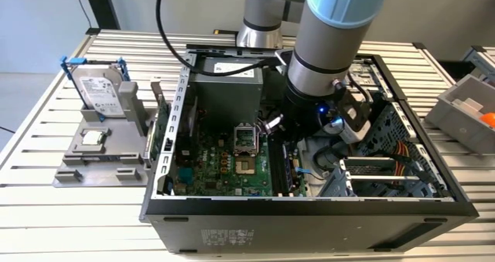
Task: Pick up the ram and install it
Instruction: 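Insert the ram into the slot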
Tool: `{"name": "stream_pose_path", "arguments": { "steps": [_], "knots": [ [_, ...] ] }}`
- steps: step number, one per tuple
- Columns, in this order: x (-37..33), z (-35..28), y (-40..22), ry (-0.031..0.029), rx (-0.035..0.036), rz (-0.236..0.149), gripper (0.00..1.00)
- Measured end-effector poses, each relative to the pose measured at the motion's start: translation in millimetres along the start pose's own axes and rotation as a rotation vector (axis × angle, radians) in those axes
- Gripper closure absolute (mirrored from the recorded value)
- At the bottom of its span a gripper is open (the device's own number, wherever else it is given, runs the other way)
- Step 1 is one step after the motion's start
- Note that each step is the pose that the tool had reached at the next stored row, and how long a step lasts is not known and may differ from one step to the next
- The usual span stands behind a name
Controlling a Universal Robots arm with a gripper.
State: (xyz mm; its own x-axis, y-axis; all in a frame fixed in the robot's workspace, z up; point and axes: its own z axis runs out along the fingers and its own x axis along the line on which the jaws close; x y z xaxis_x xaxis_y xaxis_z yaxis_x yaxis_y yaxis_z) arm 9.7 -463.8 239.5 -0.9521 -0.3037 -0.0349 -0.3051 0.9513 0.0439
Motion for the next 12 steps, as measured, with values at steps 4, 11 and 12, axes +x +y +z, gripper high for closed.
{"name": "stream_pose_path", "arguments": {
  "steps": [4, 11, 12],
  "knots": [
    [-0.1, 0.0, -0.1, 0.0017, -0.0014, -0.039, 1.00],
    [-0.8, 0.0, -0.2, 0.0048, -0.0051, -0.116, 1.00],
    [-1.0, 0.0, -0.3, 0.0052, -0.0056, -0.127, 1.00]
  ]
}}
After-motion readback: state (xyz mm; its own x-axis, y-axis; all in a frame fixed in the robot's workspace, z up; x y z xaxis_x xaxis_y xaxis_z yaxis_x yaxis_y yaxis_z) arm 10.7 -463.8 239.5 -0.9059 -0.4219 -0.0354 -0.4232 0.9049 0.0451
